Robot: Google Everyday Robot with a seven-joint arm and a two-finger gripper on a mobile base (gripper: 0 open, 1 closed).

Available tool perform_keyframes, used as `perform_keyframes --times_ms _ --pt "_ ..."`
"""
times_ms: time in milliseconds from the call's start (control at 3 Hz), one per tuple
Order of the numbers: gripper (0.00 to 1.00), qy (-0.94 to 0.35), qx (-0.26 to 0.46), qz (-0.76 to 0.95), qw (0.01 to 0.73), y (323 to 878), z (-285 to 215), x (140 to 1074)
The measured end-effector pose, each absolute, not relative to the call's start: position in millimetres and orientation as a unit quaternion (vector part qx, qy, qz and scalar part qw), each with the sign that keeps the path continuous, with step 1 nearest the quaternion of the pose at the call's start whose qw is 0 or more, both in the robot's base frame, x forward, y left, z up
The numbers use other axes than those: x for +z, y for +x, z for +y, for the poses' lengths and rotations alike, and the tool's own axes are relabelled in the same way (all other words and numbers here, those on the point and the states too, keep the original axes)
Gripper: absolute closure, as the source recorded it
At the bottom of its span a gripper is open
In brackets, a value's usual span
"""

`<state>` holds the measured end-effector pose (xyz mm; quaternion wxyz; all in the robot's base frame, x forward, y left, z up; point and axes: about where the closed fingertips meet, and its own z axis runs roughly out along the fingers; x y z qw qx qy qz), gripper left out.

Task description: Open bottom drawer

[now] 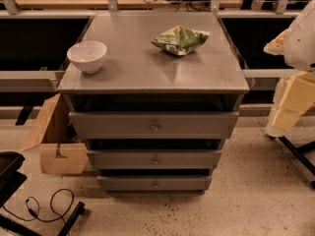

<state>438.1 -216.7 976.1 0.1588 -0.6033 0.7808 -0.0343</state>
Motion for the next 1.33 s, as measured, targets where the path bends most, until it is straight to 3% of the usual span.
perform_keyframes --times_ms 667,1333 --pt "0.0 -0.596 -0.038 0.788 0.149 433 -213 952" --pt "0.0 -0.572 -0.07 0.807 0.129 428 -209 818"
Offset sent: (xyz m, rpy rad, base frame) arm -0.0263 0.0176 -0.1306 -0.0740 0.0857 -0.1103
